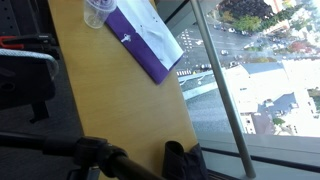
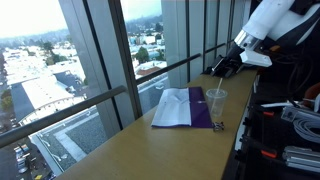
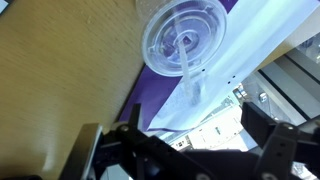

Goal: Place the straw in the cup

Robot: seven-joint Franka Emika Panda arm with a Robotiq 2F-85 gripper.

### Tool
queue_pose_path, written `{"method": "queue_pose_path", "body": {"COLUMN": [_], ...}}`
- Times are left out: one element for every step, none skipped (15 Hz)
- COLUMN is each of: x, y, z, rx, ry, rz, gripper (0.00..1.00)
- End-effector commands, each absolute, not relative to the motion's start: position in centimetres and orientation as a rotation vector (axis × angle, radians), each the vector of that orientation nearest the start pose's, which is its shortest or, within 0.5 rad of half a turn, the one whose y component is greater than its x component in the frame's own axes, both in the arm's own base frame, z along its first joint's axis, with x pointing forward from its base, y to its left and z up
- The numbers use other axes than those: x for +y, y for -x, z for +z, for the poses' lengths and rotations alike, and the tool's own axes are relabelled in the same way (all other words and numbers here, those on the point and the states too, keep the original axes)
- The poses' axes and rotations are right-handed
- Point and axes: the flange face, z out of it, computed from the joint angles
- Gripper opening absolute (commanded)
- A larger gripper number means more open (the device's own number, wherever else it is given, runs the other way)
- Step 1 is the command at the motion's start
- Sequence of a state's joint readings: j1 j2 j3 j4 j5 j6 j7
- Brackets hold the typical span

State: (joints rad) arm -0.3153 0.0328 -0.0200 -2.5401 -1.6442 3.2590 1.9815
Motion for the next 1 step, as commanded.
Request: {"method": "queue_pose_path", "body": {"x": [-4.24], "y": [-42.43], "z": [28.21], "rx": [0.913], "ry": [2.764], "rz": [-0.837], "gripper": [1.0]}}
